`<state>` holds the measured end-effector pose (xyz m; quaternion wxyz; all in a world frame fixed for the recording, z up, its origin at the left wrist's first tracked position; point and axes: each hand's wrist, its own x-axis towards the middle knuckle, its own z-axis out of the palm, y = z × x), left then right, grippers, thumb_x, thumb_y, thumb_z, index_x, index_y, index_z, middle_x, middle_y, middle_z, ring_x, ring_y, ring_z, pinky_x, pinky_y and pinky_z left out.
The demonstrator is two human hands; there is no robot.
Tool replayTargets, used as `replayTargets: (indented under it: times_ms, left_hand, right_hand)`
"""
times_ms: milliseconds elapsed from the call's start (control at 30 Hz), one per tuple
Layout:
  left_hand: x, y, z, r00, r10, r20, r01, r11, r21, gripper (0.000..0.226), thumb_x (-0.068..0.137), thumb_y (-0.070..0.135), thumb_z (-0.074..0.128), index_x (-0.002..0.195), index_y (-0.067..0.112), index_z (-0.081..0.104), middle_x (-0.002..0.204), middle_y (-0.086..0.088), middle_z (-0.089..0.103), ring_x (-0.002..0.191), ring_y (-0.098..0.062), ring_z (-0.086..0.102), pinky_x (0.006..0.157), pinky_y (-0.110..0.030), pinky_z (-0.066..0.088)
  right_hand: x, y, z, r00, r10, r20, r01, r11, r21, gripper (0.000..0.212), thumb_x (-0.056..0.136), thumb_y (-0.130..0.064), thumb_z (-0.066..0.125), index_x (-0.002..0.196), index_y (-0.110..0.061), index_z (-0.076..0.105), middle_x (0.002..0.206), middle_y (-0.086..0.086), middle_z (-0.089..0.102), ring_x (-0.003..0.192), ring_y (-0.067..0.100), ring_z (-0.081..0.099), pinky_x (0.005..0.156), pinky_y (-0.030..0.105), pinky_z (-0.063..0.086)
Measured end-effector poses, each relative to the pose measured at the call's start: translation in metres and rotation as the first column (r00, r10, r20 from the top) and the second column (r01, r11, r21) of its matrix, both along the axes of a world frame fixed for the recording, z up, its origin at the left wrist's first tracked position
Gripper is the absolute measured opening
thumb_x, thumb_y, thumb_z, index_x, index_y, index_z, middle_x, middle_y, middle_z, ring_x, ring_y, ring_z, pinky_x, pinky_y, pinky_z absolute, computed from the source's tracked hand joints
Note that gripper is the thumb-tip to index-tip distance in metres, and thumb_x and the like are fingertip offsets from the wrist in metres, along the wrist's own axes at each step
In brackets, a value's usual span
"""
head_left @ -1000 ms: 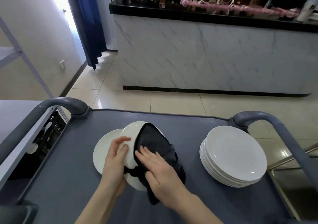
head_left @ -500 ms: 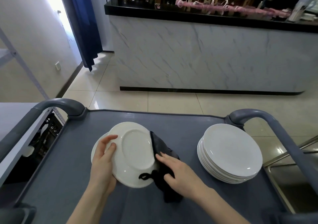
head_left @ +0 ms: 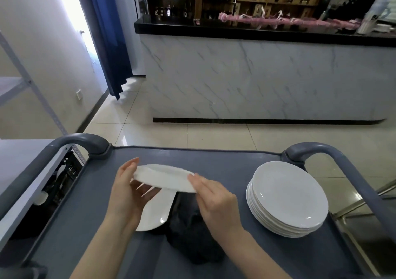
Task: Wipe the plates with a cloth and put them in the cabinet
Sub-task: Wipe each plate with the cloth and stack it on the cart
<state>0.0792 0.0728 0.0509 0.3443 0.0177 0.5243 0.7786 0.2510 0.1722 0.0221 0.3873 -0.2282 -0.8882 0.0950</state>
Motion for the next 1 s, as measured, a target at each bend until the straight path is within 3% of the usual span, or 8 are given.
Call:
replayTargets:
  times_ms: [133, 267, 333, 433, 633, 767, 900, 1000]
  left_hand:
    - [0.008, 0.013, -0.003, 0.963, -0.188, -0.194, 0.157, 0.973, -0.168, 0.026, 0.105, 0.037, 0.047, 0.131, 0.038, 0.049, 0.105, -0.010, 0.075, 0.093, -0.027, 0.076, 0.075, -0.044, 0.060]
    - [0.014, 0.024, -0.017, 0.823, -0.270, -0.499, 0.046, 0.909, -0.414, 0.035, 0.099, 0.029, 0.060, 0.130, 0.040, 0.047, 0.104, 0.001, 0.069, 0.087, -0.017, 0.072, 0.071, -0.030, 0.054]
    - [0.016, 0.029, -0.024, 0.801, -0.299, -0.519, 0.028, 0.884, -0.466, 0.032, 0.096, 0.024, 0.065, 0.123, 0.035, 0.054, 0.105, 0.000, 0.067, 0.089, -0.015, 0.068, 0.074, -0.031, 0.053]
    - [0.025, 0.040, -0.029, 0.818, -0.328, -0.472, 0.114, 0.897, -0.427, 0.026, 0.095, 0.013, 0.064, 0.117, 0.026, 0.063, 0.106, 0.000, 0.069, 0.086, -0.013, 0.069, 0.072, -0.031, 0.058]
    - [0.049, 0.073, -0.029, 0.770, -0.437, -0.465, 0.211, 0.862, -0.460, 0.032, 0.090, 0.004, 0.065, 0.105, 0.031, 0.075, 0.084, 0.007, 0.075, 0.091, -0.023, 0.070, 0.084, -0.045, 0.059]
    - [0.078, 0.097, -0.031, 0.736, -0.482, -0.476, 0.232, 0.839, -0.493, 0.033, 0.087, 0.005, 0.067, 0.101, 0.033, 0.076, 0.085, 0.010, 0.077, 0.087, -0.017, 0.073, 0.080, -0.040, 0.061]
    - [0.111, 0.119, -0.033, 0.746, -0.477, -0.465, 0.229, 0.839, -0.494, 0.030, 0.086, 0.007, 0.068, 0.104, 0.029, 0.076, 0.082, 0.011, 0.077, 0.078, -0.013, 0.074, 0.074, -0.039, 0.064]
    - [0.134, 0.136, -0.037, 0.754, -0.477, -0.453, 0.239, 0.840, -0.487, 0.029, 0.086, 0.008, 0.070, 0.104, 0.031, 0.074, 0.086, 0.006, 0.077, 0.081, -0.013, 0.073, 0.081, -0.038, 0.062]
  right_hand:
    - [0.010, 0.023, 0.023, 0.994, -0.108, -0.001, 0.096, 0.891, -0.444, 0.024, 0.096, -0.014, 0.060, 0.109, -0.030, 0.072, 0.091, -0.011, 0.074, 0.081, 0.016, 0.068, 0.071, 0.038, 0.054]
    - [0.035, 0.043, 0.033, 0.976, -0.198, -0.092, 0.064, 0.661, -0.747, 0.023, 0.091, -0.009, 0.063, 0.090, -0.030, 0.070, 0.083, -0.006, 0.074, 0.083, 0.021, 0.066, 0.079, 0.042, 0.054]
    - [0.048, 0.051, 0.037, 0.954, -0.243, -0.177, -0.035, 0.496, -0.868, 0.028, 0.089, 0.000, 0.062, 0.091, -0.026, 0.074, 0.087, -0.003, 0.077, 0.086, 0.020, 0.070, 0.081, 0.045, 0.057]
    - [0.067, 0.059, 0.041, 0.926, -0.292, -0.240, -0.142, 0.320, -0.937, 0.026, 0.090, 0.001, 0.061, 0.097, -0.021, 0.073, 0.084, 0.001, 0.077, 0.073, 0.013, 0.069, 0.061, 0.032, 0.058]
    - [0.110, 0.078, 0.033, 0.930, -0.344, -0.131, 0.013, 0.388, -0.922, 0.043, 0.095, -0.008, 0.056, 0.114, -0.046, 0.051, 0.084, 0.005, 0.075, 0.077, 0.022, 0.072, 0.059, 0.035, 0.060]
    - [0.138, 0.095, 0.031, 0.897, -0.435, -0.080, 0.127, 0.425, -0.896, 0.053, 0.094, -0.005, 0.052, 0.089, -0.057, 0.060, 0.080, -0.006, 0.069, 0.074, 0.017, 0.067, 0.052, 0.034, 0.059]
    - [0.166, 0.115, 0.029, 0.872, -0.487, 0.046, 0.289, 0.435, -0.853, 0.033, 0.088, -0.004, 0.055, 0.086, -0.033, 0.070, 0.080, 0.004, 0.070, 0.080, 0.029, 0.064, 0.067, 0.048, 0.059]
    - [0.187, 0.132, 0.021, 0.844, -0.527, 0.105, 0.360, 0.410, -0.838, 0.024, 0.088, -0.006, 0.054, 0.093, -0.024, 0.069, 0.085, 0.007, 0.069, 0.076, 0.027, 0.059, 0.067, 0.044, 0.054]
